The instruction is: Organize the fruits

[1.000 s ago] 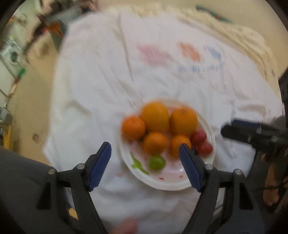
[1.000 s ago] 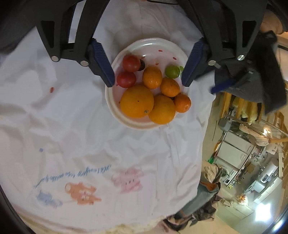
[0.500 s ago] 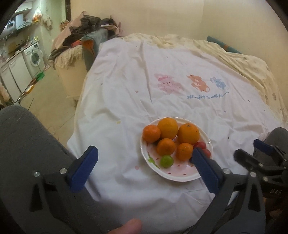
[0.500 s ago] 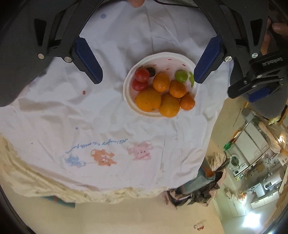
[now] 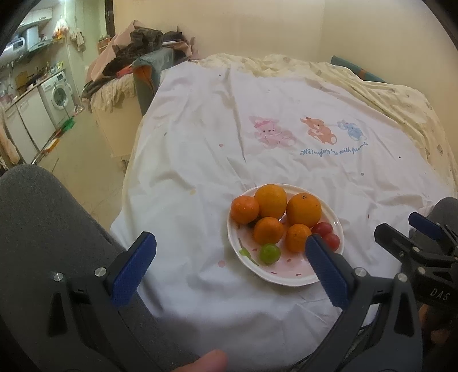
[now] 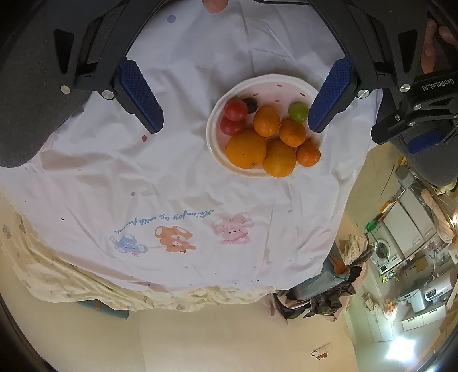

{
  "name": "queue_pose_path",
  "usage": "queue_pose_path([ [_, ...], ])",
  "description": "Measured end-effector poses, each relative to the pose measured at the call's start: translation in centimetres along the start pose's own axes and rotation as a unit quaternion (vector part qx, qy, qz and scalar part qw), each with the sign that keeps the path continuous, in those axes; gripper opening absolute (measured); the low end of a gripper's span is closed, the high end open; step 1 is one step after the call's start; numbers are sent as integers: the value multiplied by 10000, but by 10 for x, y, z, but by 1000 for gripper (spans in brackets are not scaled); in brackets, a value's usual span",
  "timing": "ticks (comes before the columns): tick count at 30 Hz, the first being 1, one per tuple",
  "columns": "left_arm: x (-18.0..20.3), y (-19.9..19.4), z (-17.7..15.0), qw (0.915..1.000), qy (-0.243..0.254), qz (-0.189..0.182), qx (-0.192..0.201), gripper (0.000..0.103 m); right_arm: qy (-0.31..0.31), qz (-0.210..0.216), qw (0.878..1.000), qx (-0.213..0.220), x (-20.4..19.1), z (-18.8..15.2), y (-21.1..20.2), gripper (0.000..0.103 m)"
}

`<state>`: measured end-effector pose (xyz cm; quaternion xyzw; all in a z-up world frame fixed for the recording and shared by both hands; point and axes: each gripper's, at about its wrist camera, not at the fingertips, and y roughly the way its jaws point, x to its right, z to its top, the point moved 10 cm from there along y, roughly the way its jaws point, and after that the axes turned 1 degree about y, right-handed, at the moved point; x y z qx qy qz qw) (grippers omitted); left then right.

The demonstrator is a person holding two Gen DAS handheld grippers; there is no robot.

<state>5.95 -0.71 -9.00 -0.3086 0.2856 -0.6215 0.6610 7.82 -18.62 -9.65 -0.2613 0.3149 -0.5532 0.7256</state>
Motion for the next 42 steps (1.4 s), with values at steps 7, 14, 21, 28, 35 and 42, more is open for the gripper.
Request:
queue_pose_path([
  [7,0,0,-1,10000,7,23,-8,103,-25,1,10000,28,-1,-1,0,103],
  [14,0,0,-1,10000,6,17,-12,103,-44,-5,10000,66,-1,1,-3,103],
  [21,0,0,-1,10000,7,16,-21,103,-51,-21,10000,62,-1,1,-3,103],
  [28,0,0,-1,10000,0,23,-25,103,-42,-27,10000,65,-1,1,-4,103],
  [35,0,0,-1,10000,4,21,-25,103,-52,-27,10000,61,-1,1,-4,103],
  [42,0,0,0,10000,8,28,-23,103,-58,-29,10000,58,-1,1,-4,103],
])
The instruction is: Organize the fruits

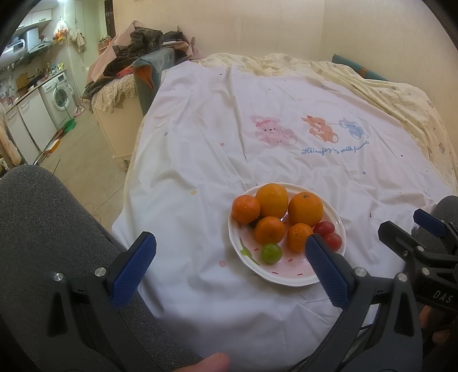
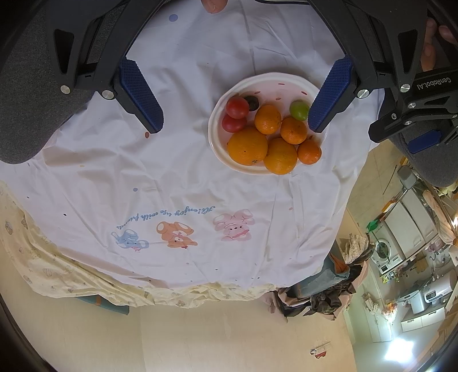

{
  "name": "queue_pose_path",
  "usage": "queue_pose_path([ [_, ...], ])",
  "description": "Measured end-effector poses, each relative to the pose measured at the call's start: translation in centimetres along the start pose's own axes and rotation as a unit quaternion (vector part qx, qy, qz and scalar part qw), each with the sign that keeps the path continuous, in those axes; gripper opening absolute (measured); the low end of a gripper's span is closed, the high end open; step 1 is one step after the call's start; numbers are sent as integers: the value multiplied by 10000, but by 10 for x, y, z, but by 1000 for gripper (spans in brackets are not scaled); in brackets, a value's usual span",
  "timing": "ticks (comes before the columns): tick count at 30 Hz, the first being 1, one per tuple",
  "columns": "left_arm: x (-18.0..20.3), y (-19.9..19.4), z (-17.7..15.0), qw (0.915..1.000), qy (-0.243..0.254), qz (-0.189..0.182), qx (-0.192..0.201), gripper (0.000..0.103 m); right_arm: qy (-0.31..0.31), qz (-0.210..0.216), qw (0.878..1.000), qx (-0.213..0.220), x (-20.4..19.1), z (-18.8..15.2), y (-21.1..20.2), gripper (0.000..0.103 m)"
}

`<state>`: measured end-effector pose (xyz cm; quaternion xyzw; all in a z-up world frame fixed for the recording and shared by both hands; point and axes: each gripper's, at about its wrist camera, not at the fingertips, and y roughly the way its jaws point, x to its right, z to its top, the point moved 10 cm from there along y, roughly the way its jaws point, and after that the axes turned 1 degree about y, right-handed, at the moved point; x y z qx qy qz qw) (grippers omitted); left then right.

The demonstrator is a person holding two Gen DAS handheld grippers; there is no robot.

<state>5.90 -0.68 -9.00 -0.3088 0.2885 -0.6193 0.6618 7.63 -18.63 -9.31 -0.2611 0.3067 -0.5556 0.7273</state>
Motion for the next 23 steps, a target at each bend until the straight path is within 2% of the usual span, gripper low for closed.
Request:
queue_pose_path([
  [23,-1,1,-1,10000,-4,21,-2,103,15,0,10000,-1,3,1,-1,103],
])
